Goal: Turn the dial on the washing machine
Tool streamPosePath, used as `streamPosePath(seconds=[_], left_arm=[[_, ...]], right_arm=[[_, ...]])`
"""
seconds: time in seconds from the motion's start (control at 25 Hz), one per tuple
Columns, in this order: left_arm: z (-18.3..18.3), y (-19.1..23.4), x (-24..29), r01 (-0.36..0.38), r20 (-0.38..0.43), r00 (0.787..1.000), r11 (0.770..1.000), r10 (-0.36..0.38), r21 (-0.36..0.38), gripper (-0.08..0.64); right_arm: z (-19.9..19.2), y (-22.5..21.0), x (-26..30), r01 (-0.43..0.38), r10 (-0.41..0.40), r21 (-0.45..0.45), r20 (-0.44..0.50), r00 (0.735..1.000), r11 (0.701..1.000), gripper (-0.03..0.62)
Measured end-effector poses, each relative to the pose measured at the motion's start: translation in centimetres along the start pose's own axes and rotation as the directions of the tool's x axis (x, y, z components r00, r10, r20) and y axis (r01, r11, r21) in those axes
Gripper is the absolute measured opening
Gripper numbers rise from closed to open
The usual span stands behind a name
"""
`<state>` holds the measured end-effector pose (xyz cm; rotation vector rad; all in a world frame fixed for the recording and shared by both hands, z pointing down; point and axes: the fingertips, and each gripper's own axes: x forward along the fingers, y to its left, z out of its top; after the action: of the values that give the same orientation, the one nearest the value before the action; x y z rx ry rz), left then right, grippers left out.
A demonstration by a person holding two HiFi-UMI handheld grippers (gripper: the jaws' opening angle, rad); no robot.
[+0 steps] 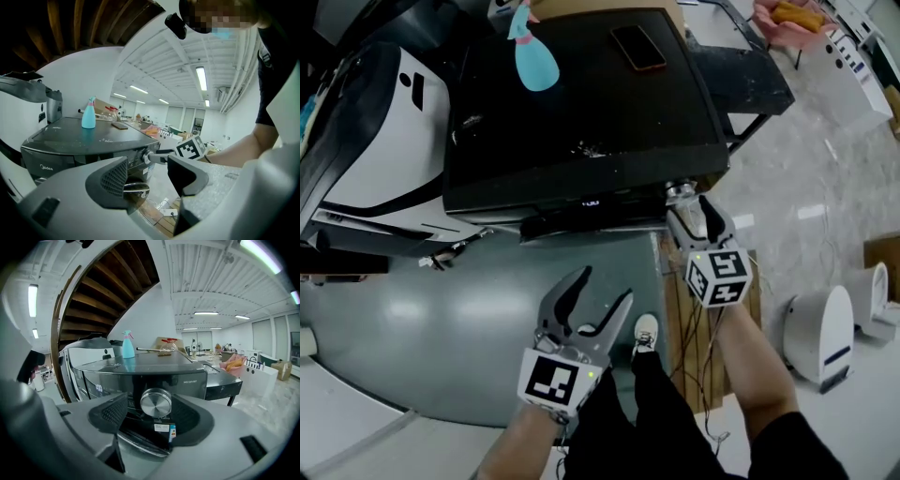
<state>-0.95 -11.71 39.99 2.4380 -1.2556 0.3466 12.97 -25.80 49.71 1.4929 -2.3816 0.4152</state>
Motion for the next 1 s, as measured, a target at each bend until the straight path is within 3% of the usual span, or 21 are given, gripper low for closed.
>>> streamPosePath(seconds=[0.28,0.68,0.84,1.0], left_arm=[[-2.1,0.9,1.4,0.024,-0.023,0.999,0.999,-0.024,-0.022,0.247],[-3.7,1.3,2.3,0.039,-0.038,0.998,0.998,-0.041,-0.045,0.247],[-3.9,1.4,2.5,0.038,-0.042,0.998,0.998,-0.04,-0.049,0.247],[-4.0,1.2,2.7,0.038,-0.042,0.998,0.998,-0.04,-0.052,0.248]], right_arm=[[-2.0,-1.5,2.2,0.028,-0.027,0.127,-0.007,1.0,0.992,0.284],[-3.0,-1.5,3.8,0.051,-0.051,0.021,-0.014,0.999,0.998,0.273],[-3.2,-1.6,3.9,0.026,-0.026,0.121,-0.003,1.0,0.992,0.273],[-3.4,-1.7,3.8,-0.023,0.018,0.303,0.019,1.0,0.953,0.272]])
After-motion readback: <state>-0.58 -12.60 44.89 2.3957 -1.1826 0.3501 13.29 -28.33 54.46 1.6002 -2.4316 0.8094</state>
